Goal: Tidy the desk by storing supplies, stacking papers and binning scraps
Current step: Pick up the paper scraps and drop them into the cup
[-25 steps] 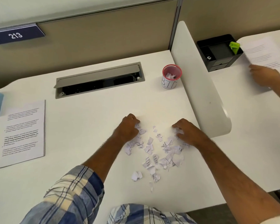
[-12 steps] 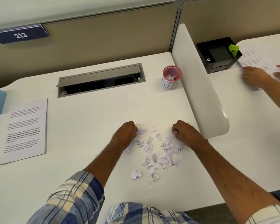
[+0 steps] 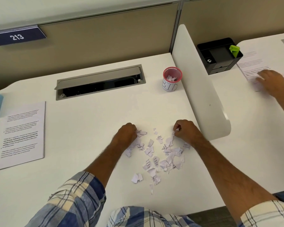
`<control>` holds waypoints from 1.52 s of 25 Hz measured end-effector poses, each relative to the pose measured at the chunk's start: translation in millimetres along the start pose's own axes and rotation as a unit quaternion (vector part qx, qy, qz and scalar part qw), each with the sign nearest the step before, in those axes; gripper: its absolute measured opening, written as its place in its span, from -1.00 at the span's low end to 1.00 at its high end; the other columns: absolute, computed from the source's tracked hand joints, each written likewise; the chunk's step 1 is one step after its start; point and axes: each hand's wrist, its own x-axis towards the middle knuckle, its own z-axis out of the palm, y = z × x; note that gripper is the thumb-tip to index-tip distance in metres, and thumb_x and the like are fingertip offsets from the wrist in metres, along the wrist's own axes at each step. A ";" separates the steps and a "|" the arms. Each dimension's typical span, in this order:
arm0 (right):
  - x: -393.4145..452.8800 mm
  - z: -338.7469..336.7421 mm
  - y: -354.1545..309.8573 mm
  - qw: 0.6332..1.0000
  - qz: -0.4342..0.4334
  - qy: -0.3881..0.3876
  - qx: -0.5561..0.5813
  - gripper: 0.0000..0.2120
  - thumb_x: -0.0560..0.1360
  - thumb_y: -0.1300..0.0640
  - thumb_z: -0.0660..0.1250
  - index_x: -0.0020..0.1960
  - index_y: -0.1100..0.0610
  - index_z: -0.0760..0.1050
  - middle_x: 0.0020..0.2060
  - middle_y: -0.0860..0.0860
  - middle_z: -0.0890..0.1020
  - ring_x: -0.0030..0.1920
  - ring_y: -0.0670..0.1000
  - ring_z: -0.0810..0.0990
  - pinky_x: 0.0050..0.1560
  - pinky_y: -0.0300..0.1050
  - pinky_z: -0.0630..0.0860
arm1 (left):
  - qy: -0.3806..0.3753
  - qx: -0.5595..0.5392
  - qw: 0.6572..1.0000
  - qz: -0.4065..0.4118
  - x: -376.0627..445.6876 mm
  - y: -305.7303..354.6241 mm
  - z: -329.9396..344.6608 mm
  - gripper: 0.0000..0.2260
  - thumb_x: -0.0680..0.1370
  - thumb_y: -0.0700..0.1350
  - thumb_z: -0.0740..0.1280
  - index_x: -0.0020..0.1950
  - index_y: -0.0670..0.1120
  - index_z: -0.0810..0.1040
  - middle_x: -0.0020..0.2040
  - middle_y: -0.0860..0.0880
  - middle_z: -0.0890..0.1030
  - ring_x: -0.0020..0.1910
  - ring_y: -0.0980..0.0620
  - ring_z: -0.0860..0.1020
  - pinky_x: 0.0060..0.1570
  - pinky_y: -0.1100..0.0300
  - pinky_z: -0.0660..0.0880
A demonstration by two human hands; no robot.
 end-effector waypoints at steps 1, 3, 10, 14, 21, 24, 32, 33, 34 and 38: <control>-0.1 -4.9 -3.6 1.000 0.005 0.011 0.018 -0.84 0.36 0.31 0.45 -0.20 0.07 0.61 -0.29 -0.14 0.58 -0.27 -0.11 0.54 -0.32 -0.39 0.35 | 0.005 -0.023 1.000 -0.009 0.5 0.3 -4.0 -0.87 0.59 -0.18 0.32 0.04 -0.23 0.60 0.02 -0.20 0.60 0.02 -0.18 0.56 0.01 0.03 0.43; 1.5 -16.1 -11.6 0.998 0.010 0.025 0.049 -0.84 0.35 0.30 0.48 -0.19 0.06 0.63 -0.28 -0.13 0.63 -0.26 -0.15 0.57 -0.24 -0.28 0.45 | 0.022 -0.071 0.997 -0.016 3.7 3.0 -17.2 -0.86 0.58 -0.15 0.36 0.03 -0.21 0.61 -0.01 -0.16 0.61 -0.01 -0.14 0.56 -0.01 0.05 0.43; 26.8 -51.5 -44.3 0.978 -0.001 0.114 0.172 -0.90 0.38 0.26 0.52 -0.14 0.14 0.65 -0.26 -0.04 0.72 -0.31 -0.19 0.65 -0.26 -0.29 0.53 | 0.084 -0.197 0.977 -0.016 44.6 39.7 -72.1 -0.85 0.57 -0.10 0.43 -0.08 -0.17 0.65 -0.15 0.02 0.64 -0.21 0.09 0.55 -0.23 0.20 0.41; 61.6 -72.4 -62.3 0.964 -0.004 0.169 0.207 -0.90 0.39 0.22 0.51 -0.12 0.12 0.62 -0.24 -0.02 0.72 -0.28 -0.09 0.66 -0.17 -0.18 0.56 | 0.110 -0.208 0.972 -0.001 90.1 73.1 -95.3 -0.87 0.56 -0.07 0.44 -0.11 -0.12 0.65 -0.19 0.02 0.65 -0.26 0.08 0.55 -0.28 0.22 0.41; 119.5 -112.5 -85.5 0.953 -0.015 0.246 0.175 -0.79 0.45 0.28 0.47 0.00 0.11 0.50 -0.10 0.00 0.63 -0.12 -0.01 0.57 -0.31 -0.47 0.35 | 0.128 -0.232 0.964 -0.005 180.3 126.0 -122.0 -0.93 0.50 -0.10 0.47 -0.12 -0.09 0.66 -0.18 -0.01 0.69 -0.26 -0.04 0.65 -0.22 0.08 0.63; 137.5 -117.6 -87.3 0.957 0.002 0.249 0.151 -0.71 0.44 0.28 0.48 0.06 0.10 0.45 0.00 0.06 0.63 -0.03 0.03 0.60 -0.31 -0.39 0.41 | 0.121 -0.229 0.966 -0.014 206.9 143.4 -125.5 -0.96 0.47 -0.17 0.45 -0.10 -0.10 0.68 -0.18 -0.03 0.69 -0.22 -0.07 0.67 -0.14 0.00 0.68; 159.6 -113.2 -79.0 0.962 0.015 0.232 0.143 -0.74 0.51 0.22 0.46 0.11 0.10 0.45 0.05 0.08 0.64 0.00 0.06 0.64 -0.21 -0.30 0.56 | 0.035 -0.282 0.958 -0.043 229.3 149.7 -107.6 -0.78 0.52 -0.22 0.49 0.16 -0.20 0.65 0.05 -0.14 0.70 -0.14 -0.09 0.73 -0.07 -0.02 0.71; 159.0 -113.3 -80.2 0.961 0.011 0.236 0.146 -0.76 0.52 0.24 0.43 0.13 0.12 0.45 0.06 0.09 0.64 0.01 0.06 0.63 -0.14 -0.24 0.61 | 0.036 -0.290 0.956 -0.039 228.1 148.4 -106.6 -0.76 0.53 -0.25 0.47 0.19 -0.20 0.64 0.08 -0.14 0.69 -0.09 -0.10 0.72 -0.05 -0.01 0.70; 158.4 -113.0 -80.9 0.960 0.006 0.240 0.144 -0.78 0.54 0.26 0.41 0.14 0.12 0.46 0.07 0.09 0.63 0.03 0.06 0.63 -0.08 -0.18 0.64 | 0.043 -0.302 0.952 -0.035 226.5 146.5 -106.4 -0.74 0.53 -0.28 0.45 0.22 -0.21 0.63 0.11 -0.13 0.68 -0.05 -0.10 0.71 -0.04 0.00 0.70; 154.1 -109.1 -80.9 0.956 -0.007 0.260 0.131 -0.85 0.59 0.23 0.36 0.09 0.06 0.44 0.08 0.09 0.65 0.05 0.05 0.64 0.05 -0.05 0.69 | 0.087 -0.365 0.926 -0.038 209.8 133.9 -108.9 -0.76 0.54 -0.30 0.37 0.20 -0.19 0.65 0.07 -0.08 0.69 -0.03 -0.03 0.68 -0.17 0.19 0.68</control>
